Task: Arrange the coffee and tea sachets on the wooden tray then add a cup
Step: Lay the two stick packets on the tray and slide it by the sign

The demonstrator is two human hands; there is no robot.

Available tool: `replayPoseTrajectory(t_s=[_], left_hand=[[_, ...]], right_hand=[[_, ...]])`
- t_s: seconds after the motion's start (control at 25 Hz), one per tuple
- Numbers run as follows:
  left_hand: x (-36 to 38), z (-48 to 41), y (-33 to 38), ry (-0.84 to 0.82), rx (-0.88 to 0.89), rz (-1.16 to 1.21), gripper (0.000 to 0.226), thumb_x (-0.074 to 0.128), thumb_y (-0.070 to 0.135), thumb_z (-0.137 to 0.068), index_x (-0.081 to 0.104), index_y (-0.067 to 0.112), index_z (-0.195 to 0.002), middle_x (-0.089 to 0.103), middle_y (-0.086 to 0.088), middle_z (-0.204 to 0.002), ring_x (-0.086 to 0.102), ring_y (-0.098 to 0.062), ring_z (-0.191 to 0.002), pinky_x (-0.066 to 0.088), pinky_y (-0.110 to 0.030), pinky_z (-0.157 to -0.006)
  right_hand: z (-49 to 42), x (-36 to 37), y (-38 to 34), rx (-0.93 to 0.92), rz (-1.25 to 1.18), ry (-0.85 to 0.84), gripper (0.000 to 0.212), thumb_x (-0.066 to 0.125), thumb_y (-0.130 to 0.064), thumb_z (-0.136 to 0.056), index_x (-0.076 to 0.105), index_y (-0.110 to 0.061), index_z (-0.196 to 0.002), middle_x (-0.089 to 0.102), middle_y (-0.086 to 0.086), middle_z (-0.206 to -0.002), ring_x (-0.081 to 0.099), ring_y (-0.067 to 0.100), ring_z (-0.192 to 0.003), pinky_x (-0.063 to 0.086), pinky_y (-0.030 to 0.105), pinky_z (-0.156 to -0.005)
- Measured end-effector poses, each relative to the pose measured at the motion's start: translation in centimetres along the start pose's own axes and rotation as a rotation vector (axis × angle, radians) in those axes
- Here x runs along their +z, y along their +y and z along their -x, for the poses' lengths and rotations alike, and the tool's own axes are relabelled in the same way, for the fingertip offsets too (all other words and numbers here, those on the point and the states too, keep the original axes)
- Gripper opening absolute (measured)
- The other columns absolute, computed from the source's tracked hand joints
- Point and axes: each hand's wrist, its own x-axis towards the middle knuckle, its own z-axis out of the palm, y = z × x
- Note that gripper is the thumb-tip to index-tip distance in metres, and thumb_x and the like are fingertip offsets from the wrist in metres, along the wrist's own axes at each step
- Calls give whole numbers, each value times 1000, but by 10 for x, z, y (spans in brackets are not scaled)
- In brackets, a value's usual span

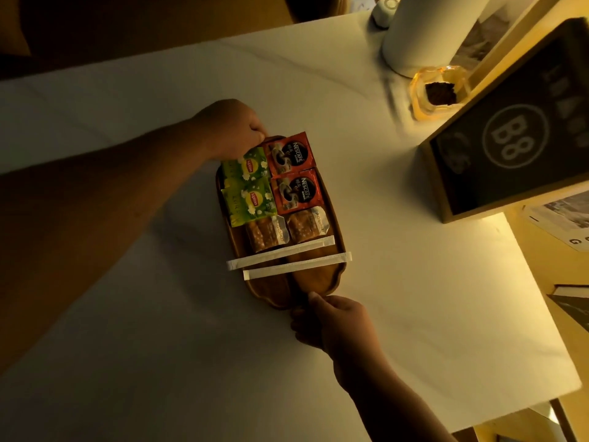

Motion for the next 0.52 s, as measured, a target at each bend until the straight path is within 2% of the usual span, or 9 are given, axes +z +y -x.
replayPoseTrajectory(t_s=[0.2,0.4,0.52], left_hand=[[17,-6,57,-34,62,23,24,61,22,-91,75,18,-110,74,-9,-110,56,-14,-80,35,-19,-60],[57,-15,125,-74,133,58,23,65,25,-89,77,20,-108,75,-7,-109,56,-13,-79,37,-18,-61],[80,-20,161,-96,164,68,24,67,26,-88,76,19,-109,75,-8,-112,62,-18,-85,39,-22,-71]], right_hand=[[20,-55,15,-26,-10,33,27,58,-28,-101,75,-9,-93,81,6,-77,79,22,-71,63,30,-63],[33,-124,31,35,-56,100,28,58,-25,-101,76,-5,-92,81,10,-78,79,25,-71,63,32,-61],[36,-162,41,54,-64,153,29,59,-25,-101,76,-4,-90,81,12,-77,79,27,-71,63,34,-63]])
